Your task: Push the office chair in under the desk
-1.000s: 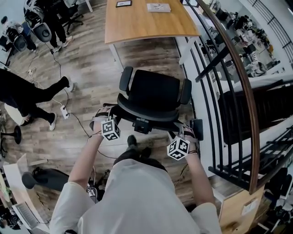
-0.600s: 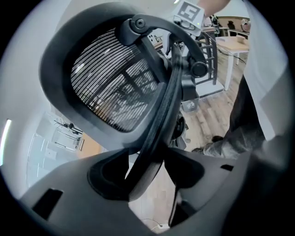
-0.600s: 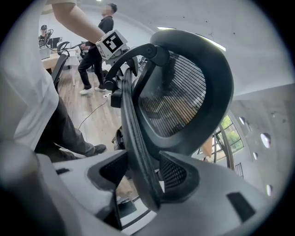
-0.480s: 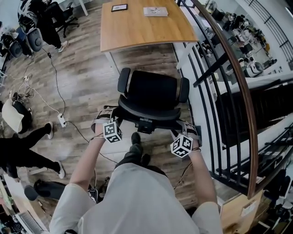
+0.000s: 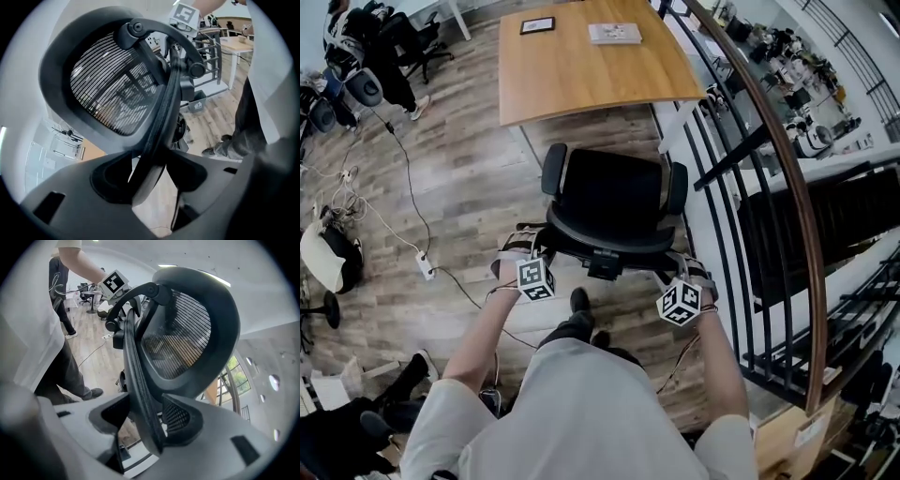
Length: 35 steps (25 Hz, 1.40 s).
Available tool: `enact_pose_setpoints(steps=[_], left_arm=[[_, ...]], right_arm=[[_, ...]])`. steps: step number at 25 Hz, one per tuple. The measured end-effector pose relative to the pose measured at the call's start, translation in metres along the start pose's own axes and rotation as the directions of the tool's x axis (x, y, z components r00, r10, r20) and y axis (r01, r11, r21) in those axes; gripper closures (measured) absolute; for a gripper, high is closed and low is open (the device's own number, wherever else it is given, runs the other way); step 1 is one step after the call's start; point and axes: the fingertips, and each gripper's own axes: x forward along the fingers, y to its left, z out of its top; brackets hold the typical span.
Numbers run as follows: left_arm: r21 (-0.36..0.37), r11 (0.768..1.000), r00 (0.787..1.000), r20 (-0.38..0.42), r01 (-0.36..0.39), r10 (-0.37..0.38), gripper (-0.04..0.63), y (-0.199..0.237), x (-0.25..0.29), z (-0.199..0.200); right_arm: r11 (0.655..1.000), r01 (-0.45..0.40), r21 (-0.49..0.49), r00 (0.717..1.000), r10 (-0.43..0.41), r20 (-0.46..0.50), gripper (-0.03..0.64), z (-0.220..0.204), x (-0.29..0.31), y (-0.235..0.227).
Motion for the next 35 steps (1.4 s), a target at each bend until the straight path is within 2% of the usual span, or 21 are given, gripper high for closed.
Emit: enact_pose_setpoints(steps=[7, 12, 18, 29, 35], left_arm=[[0.043, 0.998, 0.999, 0.009, 0.047, -0.047, 0.390, 0.029, 0.020, -0.001], [0.041, 0.999, 0.999, 0.027, 0.029, -0.030, 0.394, 0.055, 0.035, -0.003], [0.015, 1.000, 1.000, 0.023, 0.017, -0.018, 0.393, 0.088, 0.052, -0.003], [-0.037, 0.999, 1.000, 0.011, 0.000, 0.000, 0.393, 0.139, 0.085, 0.002], [-0.080, 0.997, 1.000, -0.025, -0.010, 0.008, 0.391, 0.170, 0.106, 0.002]], right_arm=[[1.000, 0.007, 0.029, 1.000, -0.006, -0.030, 0.402, 0.006, 0.021, -0.034], [0.999, 0.031, 0.030, 0.998, -0.030, -0.058, 0.402, 0.013, 0.043, -0.066], [0.998, 0.065, 0.017, 0.996, -0.064, -0.066, 0.400, 0.021, 0.060, -0.107], [0.999, 0.036, -0.036, 0.998, -0.038, -0.041, 0.397, 0.029, 0.098, -0.179], [0.997, 0.006, -0.077, 1.000, -0.008, -0.022, 0.397, 0.036, 0.121, -0.221]])
